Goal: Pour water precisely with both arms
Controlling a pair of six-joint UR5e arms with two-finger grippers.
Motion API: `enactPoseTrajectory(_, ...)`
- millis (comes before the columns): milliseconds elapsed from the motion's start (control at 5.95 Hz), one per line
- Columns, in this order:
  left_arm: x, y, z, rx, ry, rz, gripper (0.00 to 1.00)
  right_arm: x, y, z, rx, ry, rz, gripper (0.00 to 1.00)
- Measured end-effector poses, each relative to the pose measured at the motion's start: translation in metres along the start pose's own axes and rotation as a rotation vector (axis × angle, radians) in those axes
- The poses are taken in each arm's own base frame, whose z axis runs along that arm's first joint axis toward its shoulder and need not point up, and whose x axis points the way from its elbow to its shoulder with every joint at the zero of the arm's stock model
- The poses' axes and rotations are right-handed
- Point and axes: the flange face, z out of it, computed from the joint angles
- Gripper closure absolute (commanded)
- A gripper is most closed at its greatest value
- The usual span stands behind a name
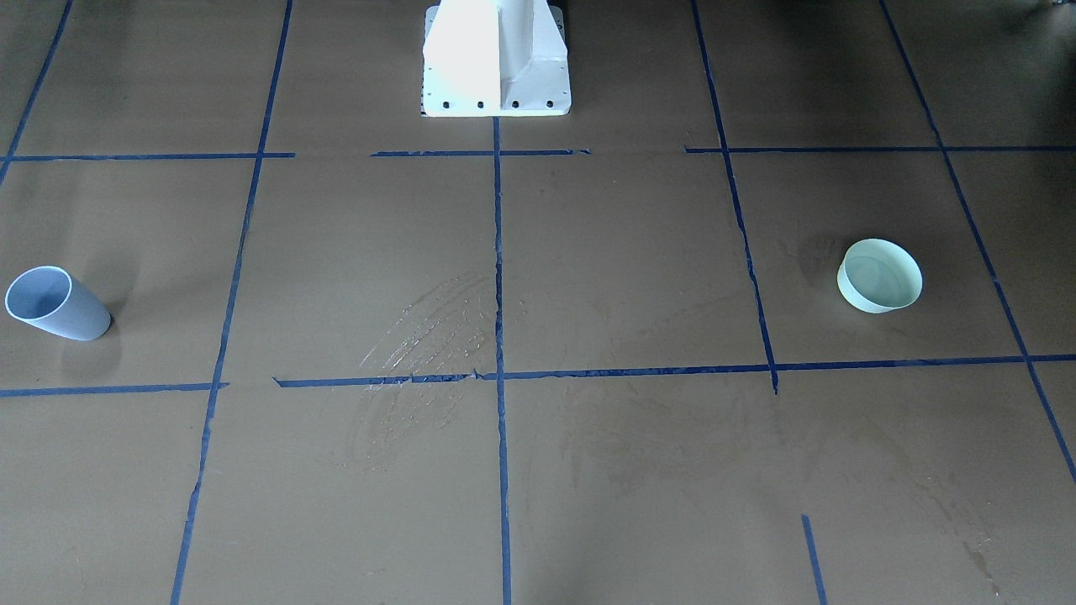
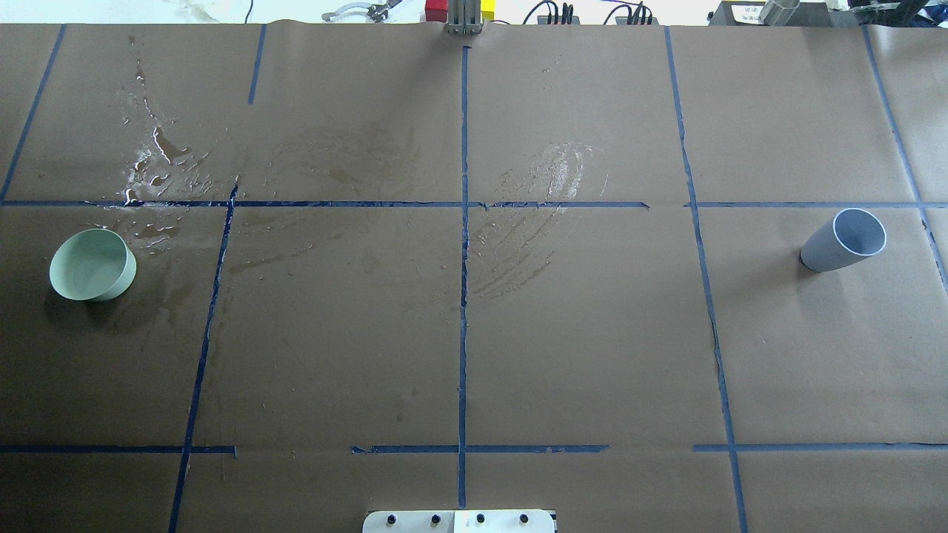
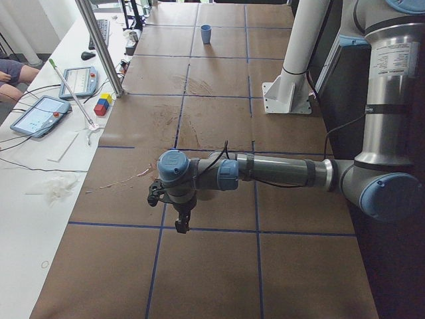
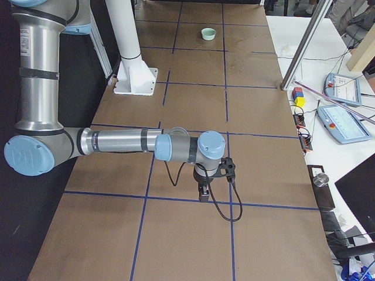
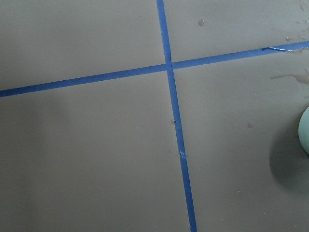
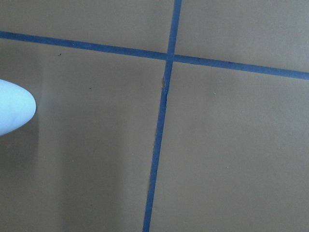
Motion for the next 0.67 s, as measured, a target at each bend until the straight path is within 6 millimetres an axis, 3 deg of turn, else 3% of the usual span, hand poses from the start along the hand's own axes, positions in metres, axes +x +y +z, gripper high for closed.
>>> enactPoseTrajectory(672,0.0055,-0.0052,-0.0059,0.016,-0.003,0.015,0.0,-0.0029,-0.003,-0.0035,0.008,0.001,-0.006,0.0)
